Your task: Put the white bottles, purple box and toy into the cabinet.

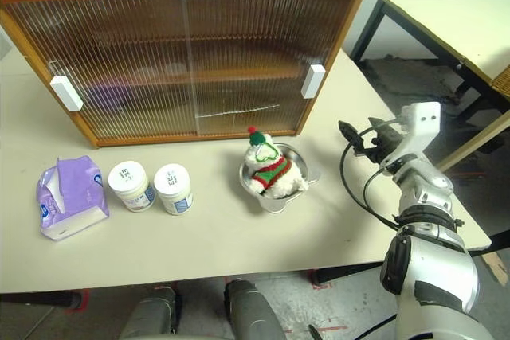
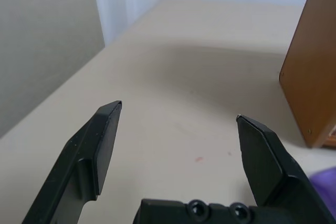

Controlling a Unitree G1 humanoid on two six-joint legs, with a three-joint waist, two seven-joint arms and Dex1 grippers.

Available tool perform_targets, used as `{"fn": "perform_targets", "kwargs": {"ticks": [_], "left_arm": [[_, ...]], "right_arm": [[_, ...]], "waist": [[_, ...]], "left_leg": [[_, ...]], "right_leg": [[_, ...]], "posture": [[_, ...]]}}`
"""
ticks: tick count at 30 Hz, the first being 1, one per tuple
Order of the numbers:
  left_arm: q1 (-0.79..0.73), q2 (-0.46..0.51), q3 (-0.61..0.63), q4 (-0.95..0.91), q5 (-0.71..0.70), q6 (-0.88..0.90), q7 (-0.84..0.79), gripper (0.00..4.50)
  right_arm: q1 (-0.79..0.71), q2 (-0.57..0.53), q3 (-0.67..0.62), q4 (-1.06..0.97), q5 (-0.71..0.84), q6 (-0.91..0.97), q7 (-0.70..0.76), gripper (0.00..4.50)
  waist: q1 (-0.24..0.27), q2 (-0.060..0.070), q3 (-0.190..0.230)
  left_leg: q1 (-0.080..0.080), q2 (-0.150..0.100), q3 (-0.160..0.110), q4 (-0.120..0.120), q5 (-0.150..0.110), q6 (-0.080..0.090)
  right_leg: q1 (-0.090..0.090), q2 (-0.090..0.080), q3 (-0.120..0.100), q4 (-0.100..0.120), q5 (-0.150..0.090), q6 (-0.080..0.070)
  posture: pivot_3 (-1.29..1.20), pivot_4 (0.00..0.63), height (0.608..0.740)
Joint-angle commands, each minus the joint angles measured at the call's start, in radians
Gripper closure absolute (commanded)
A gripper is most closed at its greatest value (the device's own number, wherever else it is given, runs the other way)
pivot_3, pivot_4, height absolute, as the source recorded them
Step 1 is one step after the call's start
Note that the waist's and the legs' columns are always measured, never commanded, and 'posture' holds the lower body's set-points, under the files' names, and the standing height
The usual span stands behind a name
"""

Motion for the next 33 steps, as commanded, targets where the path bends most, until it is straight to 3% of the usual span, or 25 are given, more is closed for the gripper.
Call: {"fn": "perform_targets", "kwargs": {"ticks": [1, 15, 21, 27, 33], "left_arm": [[0.004, 0.001, 0.005, 0.024, 0.000, -0.011, -0.018, 0.00], [0.022, -0.034, -0.020, -0.017, -0.013, -0.027, -0.053, 0.00], [0.062, -0.056, -0.023, -0.091, -0.063, -0.040, -0.113, 0.00], [0.124, -0.031, 0.032, -0.138, -0.109, -0.008, -0.131, 0.00], [0.075, 0.033, -0.020, -0.121, -0.094, 0.026, -0.142, 0.00]], "right_arm": [[0.017, 0.006, -0.061, -0.023, 0.063, -0.035, 0.017, 0.04], [0.036, 0.017, -0.059, -0.065, 0.091, -0.033, 0.084, 0.04], [0.041, 0.022, -0.059, -0.092, 0.119, 0.030, 0.189, 0.04], [0.120, -0.013, 0.010, -0.369, 0.260, 0.421, 0.595, 0.04], [0.211, -0.024, 0.088, -0.696, 0.309, 0.607, 0.645, 0.04]], "waist": [[-0.002, 0.000, 0.000], [-0.002, 0.000, -0.001], [-0.001, 0.000, 0.000], [-0.001, 0.000, 0.000], [0.002, -0.003, 0.005]], "left_leg": [[0.000, 0.000, 0.000, 0.000, 0.000, 0.000], [0.001, 0.000, 0.000, 0.002, 0.000, 0.000], [0.000, 0.000, 0.001, 0.002, 0.000, 0.000], [0.000, 0.000, 0.001, 0.002, 0.000, 0.000], [0.006, -0.002, -0.001, 0.003, 0.002, -0.004]], "right_leg": [[0.000, 0.000, 0.000, 0.000, 0.000, 0.000], [0.001, 0.000, 0.000, 0.000, 0.001, 0.000], [0.001, 0.000, 0.000, 0.000, 0.001, 0.000], [0.001, 0.001, -0.001, 0.000, -0.001, 0.000], [0.008, 0.004, -0.001, 0.001, -0.005, 0.003]], "posture": [[-0.07, 0.101, 0.740], [-0.07, 0.112, 0.740], [-0.04, 0.117, 0.740], [-0.03, 0.123, 0.740], [-0.07, 0.135, 0.740]]}}
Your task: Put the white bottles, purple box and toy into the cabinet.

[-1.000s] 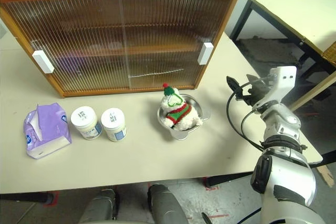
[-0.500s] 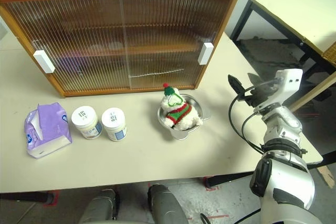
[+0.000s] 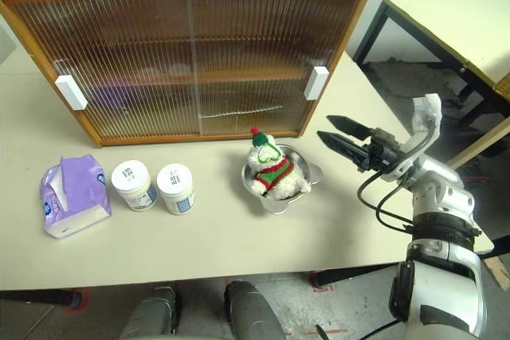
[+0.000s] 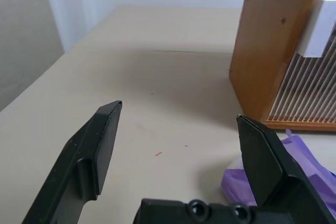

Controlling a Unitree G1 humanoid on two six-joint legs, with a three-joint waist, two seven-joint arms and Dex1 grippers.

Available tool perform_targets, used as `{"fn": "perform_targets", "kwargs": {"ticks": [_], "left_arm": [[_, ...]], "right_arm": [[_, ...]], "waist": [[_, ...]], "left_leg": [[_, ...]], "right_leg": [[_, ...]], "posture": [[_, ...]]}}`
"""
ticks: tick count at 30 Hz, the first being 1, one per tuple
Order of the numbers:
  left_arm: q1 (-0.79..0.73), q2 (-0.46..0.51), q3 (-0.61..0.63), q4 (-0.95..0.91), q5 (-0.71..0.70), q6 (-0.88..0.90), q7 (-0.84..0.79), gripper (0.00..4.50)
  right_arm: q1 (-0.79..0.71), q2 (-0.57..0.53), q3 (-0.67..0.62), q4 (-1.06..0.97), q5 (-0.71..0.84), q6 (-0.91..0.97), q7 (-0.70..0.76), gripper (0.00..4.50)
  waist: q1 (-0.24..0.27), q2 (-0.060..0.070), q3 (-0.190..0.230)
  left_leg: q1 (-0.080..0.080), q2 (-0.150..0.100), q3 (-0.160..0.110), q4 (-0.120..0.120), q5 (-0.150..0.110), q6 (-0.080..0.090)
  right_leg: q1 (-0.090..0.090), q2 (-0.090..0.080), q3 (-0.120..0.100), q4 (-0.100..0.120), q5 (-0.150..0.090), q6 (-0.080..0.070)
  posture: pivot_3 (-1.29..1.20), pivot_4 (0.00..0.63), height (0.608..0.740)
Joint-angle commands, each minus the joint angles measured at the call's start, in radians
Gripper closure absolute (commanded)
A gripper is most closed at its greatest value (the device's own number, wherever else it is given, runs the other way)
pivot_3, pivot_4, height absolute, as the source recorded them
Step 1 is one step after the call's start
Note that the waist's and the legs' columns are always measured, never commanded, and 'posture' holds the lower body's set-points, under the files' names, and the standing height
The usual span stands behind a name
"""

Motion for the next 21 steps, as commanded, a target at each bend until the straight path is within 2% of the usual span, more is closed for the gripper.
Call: {"fn": "perform_targets", "kwargs": {"ticks": [1, 4, 6, 13, 17, 21], "left_arm": [[-0.056, 0.048, -0.052, 0.033, 0.029, 0.022, 0.001, 0.41], [-0.103, 0.062, -0.088, 0.074, 0.060, 0.034, 0.017, 1.22], [-0.123, 0.059, -0.112, 0.089, 0.071, 0.030, 0.012, 1.94], [-0.110, 0.043, -0.146, 0.076, 0.089, 0.029, 0.003, 4.49], [-0.118, 0.073, -0.124, 0.060, 0.085, 0.029, -0.007, 4.49], [-0.187, 0.114, -0.157, 0.068, 0.110, 0.018, -0.003, 4.49]], "right_arm": [[0.041, -0.001, 0.052, -0.203, 0.045, 0.098, 0.018, 0.00], [0.071, 0.018, 0.094, -0.366, 0.082, 0.162, 0.008, 0.00], [0.075, 0.039, 0.107, -0.441, 0.110, 0.194, -0.019, 0.00], [0.090, 0.063, 0.129, -0.543, 0.144, 0.223, -0.067, 0.00], [0.086, 0.063, 0.148, -0.543, 0.147, 0.216, -0.057, 0.00], [0.073, 0.081, 0.163, -0.542, 0.148, 0.204, -0.061, 0.00]], "waist": [[0.001, 0.000, 0.000], [-0.003, 0.000, 0.000], [-0.010, 0.000, 0.000], [-0.027, -0.001, 0.000], [-0.028, -0.001, 0.000], [-0.021, -0.001, -0.001]], "left_leg": [[0.001, 0.000, 0.000, 0.000, 0.000, 0.000], [0.001, 0.001, 0.000, 0.000, 0.001, -0.001], [0.001, 0.001, 0.000, 0.000, 0.001, -0.002], [0.000, 0.002, 0.000, 0.001, -0.001, -0.005], [0.000, 0.002, 0.000, 0.000, -0.001, -0.005], [0.000, 0.002, 0.000, 0.001, 0.000, -0.006]], "right_leg": [[0.000, 0.000, 0.000, 0.000, 0.000, 0.000], [0.000, 0.002, 0.000, 0.001, 0.000, 0.000], [0.000, 0.004, 0.000, 0.001, 0.000, 0.000], [-0.003, 0.013, 0.001, 0.001, 0.001, -0.004], [-0.003, 0.014, 0.001, 0.001, -0.001, -0.003], [-0.002, 0.014, 0.000, 0.001, 0.000, -0.003]], "posture": [[-0.08, 0.133, 0.740], [-0.10, 0.125, 0.740], [-0.11, 0.119, 0.740], [-0.10, 0.111, 0.740], [-0.09, 0.109, 0.740], [-0.08, 0.109, 0.740]]}}
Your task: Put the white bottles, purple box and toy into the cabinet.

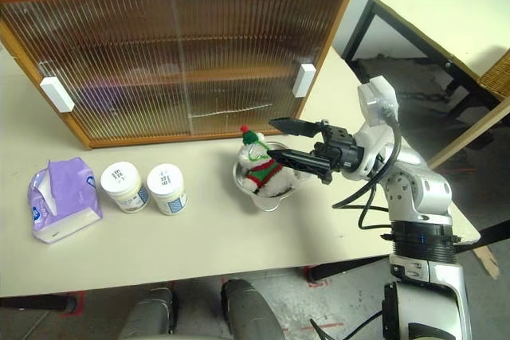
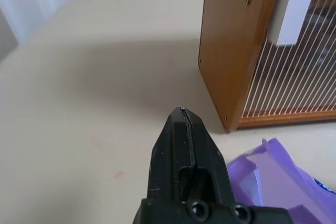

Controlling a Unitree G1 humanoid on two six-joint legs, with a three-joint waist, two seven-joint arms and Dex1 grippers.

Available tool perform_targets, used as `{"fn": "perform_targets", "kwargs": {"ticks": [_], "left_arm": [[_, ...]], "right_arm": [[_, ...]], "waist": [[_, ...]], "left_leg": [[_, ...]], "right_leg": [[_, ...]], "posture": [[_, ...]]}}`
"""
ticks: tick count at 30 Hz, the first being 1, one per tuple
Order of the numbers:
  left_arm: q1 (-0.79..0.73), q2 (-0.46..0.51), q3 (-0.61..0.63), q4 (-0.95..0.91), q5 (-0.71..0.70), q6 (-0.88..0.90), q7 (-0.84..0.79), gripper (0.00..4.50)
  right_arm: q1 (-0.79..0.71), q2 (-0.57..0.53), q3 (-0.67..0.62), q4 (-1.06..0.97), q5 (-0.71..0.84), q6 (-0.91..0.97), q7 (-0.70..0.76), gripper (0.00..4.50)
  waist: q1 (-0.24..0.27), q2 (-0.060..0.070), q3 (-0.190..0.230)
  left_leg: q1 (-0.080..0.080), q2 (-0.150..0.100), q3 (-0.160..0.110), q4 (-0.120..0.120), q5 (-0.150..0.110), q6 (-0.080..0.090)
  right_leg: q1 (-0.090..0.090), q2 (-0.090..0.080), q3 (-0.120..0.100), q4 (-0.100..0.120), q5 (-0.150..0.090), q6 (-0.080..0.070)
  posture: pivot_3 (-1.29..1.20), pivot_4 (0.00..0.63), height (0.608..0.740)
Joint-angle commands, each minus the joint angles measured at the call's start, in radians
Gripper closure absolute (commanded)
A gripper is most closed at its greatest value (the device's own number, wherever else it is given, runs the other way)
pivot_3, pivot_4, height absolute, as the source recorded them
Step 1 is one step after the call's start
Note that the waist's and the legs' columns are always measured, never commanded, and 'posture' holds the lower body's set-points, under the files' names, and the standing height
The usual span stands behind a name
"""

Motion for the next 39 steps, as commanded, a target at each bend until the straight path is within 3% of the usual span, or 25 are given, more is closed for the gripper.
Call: {"fn": "perform_targets", "kwargs": {"ticks": [1, 6, 16, 39], "left_arm": [[-0.065, 0.029, -0.035, 0.002, 0.026, -0.002, 0.002, 4.49], [-0.186, 0.027, -0.138, 0.050, 0.065, 0.008, 0.011, 4.49], [-0.402, -0.013, -0.267, 0.226, 0.160, -0.034, 0.062, 4.49], [-0.556, -0.048, -0.384, 0.364, 0.203, -0.110, -0.014, 4.49]], "right_arm": [[-0.009, 0.015, 0.028, -0.019, 0.005, -0.013, -0.001, 0.00], [-0.005, 0.029, 0.037, -0.035, 0.012, -0.019, -0.006, 0.00], [0.033, 0.080, 0.020, -0.111, 0.025, -0.079, -0.061, 0.00], [0.089, 0.088, 0.023, -0.144, 0.022, -0.162, -0.155, 0.00]], "waist": [[0.006, 0.000, 0.000], [0.012, 0.000, 0.000], [0.008, -0.001, -0.002], [-0.014, -0.006, -0.009]], "left_leg": [[0.000, 0.000, 0.000, 0.001, 0.000, 0.000], [0.000, 0.000, -0.001, 0.004, 0.000, 0.000], [-0.001, 0.000, 0.001, 0.011, 0.000, 0.000], [-0.001, -0.003, 0.002, 0.020, 0.004, 0.005]], "right_leg": [[0.001, 0.000, 0.000, 0.000, 0.000, 0.000], [0.001, 0.000, 0.000, 0.002, 0.007, -0.009], [0.001, 0.001, -0.002, 0.002, 0.009, -0.008], [0.008, 0.001, -0.003, 0.002, 0.012, 0.007]], "posture": [[-0.08, 0.109, 0.740], [-0.09, 0.106, 0.740], [-0.13, 0.095, 0.740], [-0.18, 0.064, 0.740]]}}
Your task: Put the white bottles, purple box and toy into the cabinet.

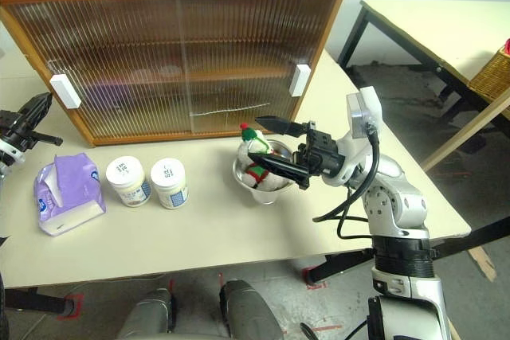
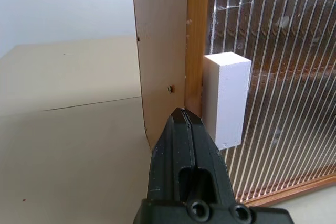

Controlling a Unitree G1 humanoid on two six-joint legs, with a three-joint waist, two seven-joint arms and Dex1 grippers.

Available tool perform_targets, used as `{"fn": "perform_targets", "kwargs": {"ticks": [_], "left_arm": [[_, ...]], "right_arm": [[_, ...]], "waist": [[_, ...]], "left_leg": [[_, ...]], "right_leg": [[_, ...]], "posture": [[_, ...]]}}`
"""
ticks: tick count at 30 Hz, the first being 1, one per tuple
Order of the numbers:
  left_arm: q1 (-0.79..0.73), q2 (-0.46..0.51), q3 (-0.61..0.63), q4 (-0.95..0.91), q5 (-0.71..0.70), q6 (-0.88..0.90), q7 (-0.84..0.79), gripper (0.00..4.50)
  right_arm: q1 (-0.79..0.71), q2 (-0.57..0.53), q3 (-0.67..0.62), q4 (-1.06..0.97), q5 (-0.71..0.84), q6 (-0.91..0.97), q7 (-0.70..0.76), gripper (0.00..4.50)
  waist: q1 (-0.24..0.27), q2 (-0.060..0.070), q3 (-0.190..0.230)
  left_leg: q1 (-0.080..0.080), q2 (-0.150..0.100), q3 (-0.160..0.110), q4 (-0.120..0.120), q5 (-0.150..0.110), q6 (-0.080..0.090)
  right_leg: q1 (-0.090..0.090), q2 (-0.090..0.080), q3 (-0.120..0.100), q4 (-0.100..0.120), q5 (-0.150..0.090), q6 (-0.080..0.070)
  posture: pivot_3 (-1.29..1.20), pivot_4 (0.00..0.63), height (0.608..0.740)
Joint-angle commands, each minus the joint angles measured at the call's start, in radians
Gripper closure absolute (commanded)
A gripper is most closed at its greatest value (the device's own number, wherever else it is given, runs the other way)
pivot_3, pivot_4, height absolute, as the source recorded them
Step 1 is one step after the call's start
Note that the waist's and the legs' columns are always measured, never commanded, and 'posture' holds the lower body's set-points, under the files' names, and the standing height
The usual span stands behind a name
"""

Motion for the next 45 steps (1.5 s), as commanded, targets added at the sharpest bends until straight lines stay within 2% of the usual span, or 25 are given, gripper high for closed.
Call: {"fn": "perform_targets", "kwargs": {"ticks": [1, 13, 22, 31, 45], "left_arm": [[-0.041, -0.006, -0.035, 0.038, 0.020, -0.017, -0.022, 4.49], [-0.069, -0.053, -0.094, 0.041, 0.029, -0.020, -0.037, 4.49], [-0.124, -0.065, -0.119, 0.107, 0.042, -0.047, -0.058, 4.49], [-0.214, -0.146, -0.205, 0.178, 0.078, -0.078, -0.087, 4.49], [-0.301, -0.243, -0.294, 0.252, 0.104, -0.104, -0.132, 4.49]], "right_arm": [[0.007, -0.003, 0.002, -0.013, -0.012, -0.017, -0.014, 0.00], [0.031, 0.000, 0.010, -0.045, 0.000, -0.009, -0.044, 0.00], [0.043, 0.001, 0.014, -0.061, 0.000, -0.006, -0.060, 0.00], [0.077, -0.007, 0.002, -0.098, -0.007, 0.007, -0.131, 0.00], [0.124, -0.017, 0.002, -0.150, 0.004, 0.010, -0.176, 0.00]], "waist": [[0.001, 0.000, 0.000], [-0.009, 0.000, 0.000], [-0.019, 0.000, 0.000], [-0.019, 0.000, 0.000], [-0.041, 0.000, 0.000]], "left_leg": [[0.000, 0.000, -0.001, 0.001, 0.000, 0.000], [-0.001, -0.008, -0.005, 0.001, 0.005, 0.008], [-0.013, -0.008, -0.004, 0.001, 0.006, 0.009], [-0.015, -0.011, -0.012, 0.011, 0.007, 0.011], [-0.020, -0.016, -0.019, 0.011, 0.007, 0.012]], "right_leg": [[0.001, 0.000, 0.000, 0.000, 0.000, 0.000], [0.003, -0.005, 0.001, -0.002, 0.002, 0.003], [-0.007, -0.004, 0.000, -0.005, 0.004, 0.006], [-0.003, -0.007, 0.002, -0.006, 0.007, 0.013], [-0.003, -0.008, 0.001, -0.008, 0.006, 0.016]], "posture": [[-0.18, 0.064, 0.740], [-0.20, 0.073, 0.740], [-0.21, 0.080, 0.740], [-0.25, 0.082, 0.740], [-0.28, 0.082, 0.740]]}}
